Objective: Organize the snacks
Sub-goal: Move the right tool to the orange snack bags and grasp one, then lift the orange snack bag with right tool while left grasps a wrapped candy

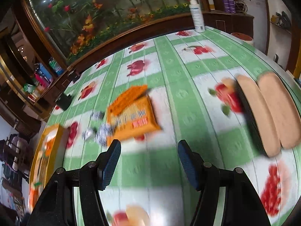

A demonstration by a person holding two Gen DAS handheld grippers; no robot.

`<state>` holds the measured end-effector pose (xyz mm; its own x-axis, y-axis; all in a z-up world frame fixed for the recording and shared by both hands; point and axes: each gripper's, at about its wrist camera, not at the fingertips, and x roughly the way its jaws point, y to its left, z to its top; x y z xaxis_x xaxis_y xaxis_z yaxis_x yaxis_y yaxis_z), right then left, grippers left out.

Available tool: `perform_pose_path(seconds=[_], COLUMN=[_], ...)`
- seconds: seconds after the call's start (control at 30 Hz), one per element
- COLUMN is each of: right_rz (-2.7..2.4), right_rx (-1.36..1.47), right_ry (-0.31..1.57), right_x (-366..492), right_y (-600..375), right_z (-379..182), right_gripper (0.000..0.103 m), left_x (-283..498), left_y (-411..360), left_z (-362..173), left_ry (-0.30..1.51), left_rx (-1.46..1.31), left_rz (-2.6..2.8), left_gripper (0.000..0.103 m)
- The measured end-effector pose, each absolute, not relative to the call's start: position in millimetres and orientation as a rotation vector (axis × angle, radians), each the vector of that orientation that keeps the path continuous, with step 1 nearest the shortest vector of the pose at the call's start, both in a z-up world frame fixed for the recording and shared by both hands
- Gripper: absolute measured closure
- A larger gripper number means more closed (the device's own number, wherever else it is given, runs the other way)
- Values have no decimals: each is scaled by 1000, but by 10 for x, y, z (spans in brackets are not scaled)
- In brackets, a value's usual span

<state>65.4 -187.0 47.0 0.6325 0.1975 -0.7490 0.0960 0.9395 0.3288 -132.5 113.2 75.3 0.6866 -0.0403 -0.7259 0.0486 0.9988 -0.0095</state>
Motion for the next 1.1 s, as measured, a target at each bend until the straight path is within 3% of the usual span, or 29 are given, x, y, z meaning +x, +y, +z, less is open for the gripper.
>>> perform_pose_path(seconds=[0.4, 0.53, 0.77, 1.0, 1.1], right_rz=[-65, 9, 148, 78, 124], right_rx=[101, 39, -57, 109, 151], right_ry=[1015, 1063, 1155, 1003, 982], right_x=[1870, 1656, 841, 429, 333], right_y=[-1184, -1150, -1402, -1981, -1986], right_z=[218, 246, 149, 441, 489], right_gripper=[36, 47, 47, 47, 42], left_x=[-1275, -1249, -1254, -1295, -1303], left_y=[1352, 1410, 1386, 1306, 1255], left_z=[719, 712, 658, 686, 701], left_ry=[834, 832, 844, 844, 845], left_rx=[-29, -56, -90, -99, -100], left_rz=[-24, -38, -86, -114, -127], left_gripper=[15, 15, 15, 15, 15])
